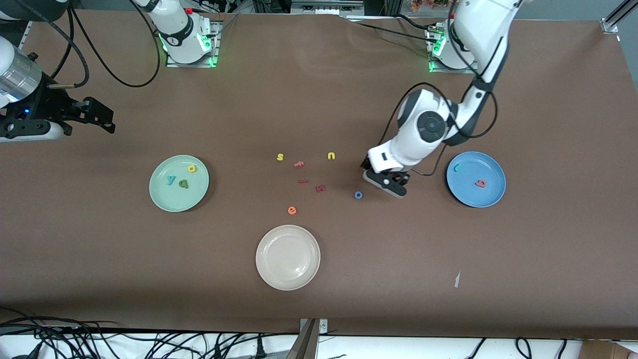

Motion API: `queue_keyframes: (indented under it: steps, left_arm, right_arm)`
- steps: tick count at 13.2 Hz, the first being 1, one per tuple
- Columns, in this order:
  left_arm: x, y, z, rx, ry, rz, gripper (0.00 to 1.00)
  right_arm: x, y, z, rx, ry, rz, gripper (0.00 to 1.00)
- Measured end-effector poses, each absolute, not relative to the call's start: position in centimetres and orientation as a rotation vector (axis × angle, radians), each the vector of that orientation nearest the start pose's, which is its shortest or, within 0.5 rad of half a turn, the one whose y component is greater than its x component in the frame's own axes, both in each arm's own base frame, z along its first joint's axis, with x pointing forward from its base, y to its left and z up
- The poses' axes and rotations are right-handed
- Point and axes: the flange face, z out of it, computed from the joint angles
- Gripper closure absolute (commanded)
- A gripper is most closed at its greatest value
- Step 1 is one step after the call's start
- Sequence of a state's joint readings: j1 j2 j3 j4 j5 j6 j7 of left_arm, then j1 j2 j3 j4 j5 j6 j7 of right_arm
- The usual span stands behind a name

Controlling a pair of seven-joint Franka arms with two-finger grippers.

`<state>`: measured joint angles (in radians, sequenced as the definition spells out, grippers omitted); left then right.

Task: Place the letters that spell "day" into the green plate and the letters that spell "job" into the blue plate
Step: 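Return the right arm to rest while the left gripper reaches the blue o, then grasp the blue letter o with the left gripper and lift it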

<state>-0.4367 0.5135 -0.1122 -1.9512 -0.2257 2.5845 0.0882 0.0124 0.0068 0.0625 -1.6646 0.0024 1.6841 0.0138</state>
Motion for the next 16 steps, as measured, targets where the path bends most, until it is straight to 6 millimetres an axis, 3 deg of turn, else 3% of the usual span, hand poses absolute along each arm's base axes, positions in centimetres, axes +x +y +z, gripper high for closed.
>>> queue_keyframes:
  steps: [2,4,8,12,16]
  left_arm:
    - [54.5,-34.7,21.9,-3.278,0.709,-0.158,0.19]
    - [55.6,-35.7,21.8,-3.274,0.711,-0.191,0.19]
    - [56.4,-35.3,19.8,-3.255,0.694,-0.176,0.21]
    - [56.0,-35.0,17.0,-3.227,0.691,-0.124,0.25]
    - [55.4,-36.1,16.9,-3.217,0.723,-0.127,0.25]
  right_arm:
    - [56.3,4.2,58.5,-3.137,-0.089,-0.016,0.0]
    - [56.3,4.2,58.5,-3.137,-0.087,-0.016,0.0]
    - [56.3,4.2,58.4,-3.137,-0.083,-0.015,0.0]
    - [56.3,4.2,58.4,-3.137,-0.083,-0.015,0.0]
    - [56.3,4.2,58.4,-3.137,-0.083,-0.015,0.0]
